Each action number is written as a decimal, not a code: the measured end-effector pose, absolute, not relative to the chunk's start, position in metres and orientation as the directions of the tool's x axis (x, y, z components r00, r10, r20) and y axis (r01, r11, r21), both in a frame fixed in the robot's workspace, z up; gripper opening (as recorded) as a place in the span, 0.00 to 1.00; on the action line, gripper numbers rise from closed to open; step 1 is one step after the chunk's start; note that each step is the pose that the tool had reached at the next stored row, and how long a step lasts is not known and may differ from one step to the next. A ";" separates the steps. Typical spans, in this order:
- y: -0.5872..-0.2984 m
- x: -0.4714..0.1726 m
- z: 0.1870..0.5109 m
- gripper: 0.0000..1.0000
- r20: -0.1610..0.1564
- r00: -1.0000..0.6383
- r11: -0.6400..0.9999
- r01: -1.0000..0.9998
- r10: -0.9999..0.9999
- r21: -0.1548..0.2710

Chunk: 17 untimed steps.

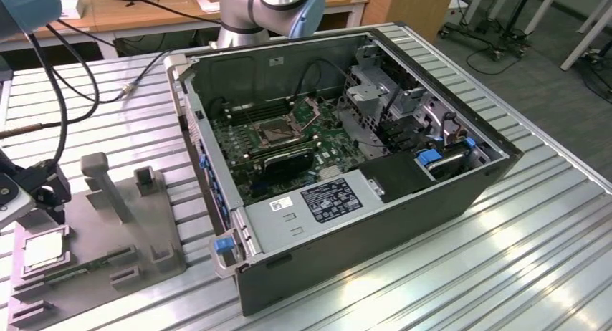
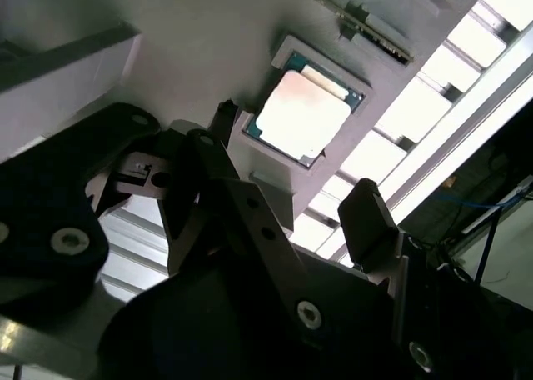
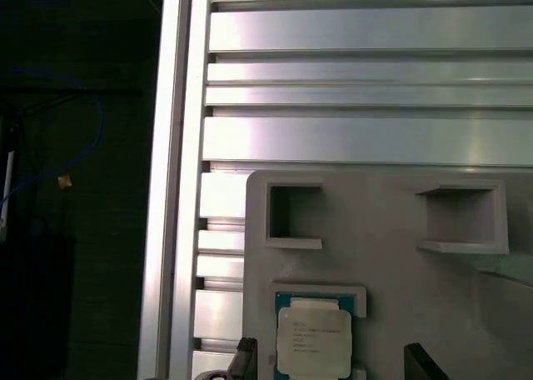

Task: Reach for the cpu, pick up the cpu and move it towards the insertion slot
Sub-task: 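Reach for the cpu, then pick up the cpu and move it towards the insertion slot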

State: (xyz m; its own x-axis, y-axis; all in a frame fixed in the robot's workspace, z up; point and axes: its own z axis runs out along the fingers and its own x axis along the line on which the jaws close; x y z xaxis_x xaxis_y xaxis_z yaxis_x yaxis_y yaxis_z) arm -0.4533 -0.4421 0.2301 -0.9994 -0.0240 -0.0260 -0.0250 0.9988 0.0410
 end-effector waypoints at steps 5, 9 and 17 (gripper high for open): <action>-0.442 -0.456 0.221 0.76 -0.028 -0.999 0.999 -0.025 -0.024 0.041; -0.442 -0.456 0.214 0.76 -0.028 -0.999 0.999 -0.025 -0.024 0.040; -0.442 -0.457 0.199 0.84 -0.028 -0.999 0.999 -0.022 -0.021 0.040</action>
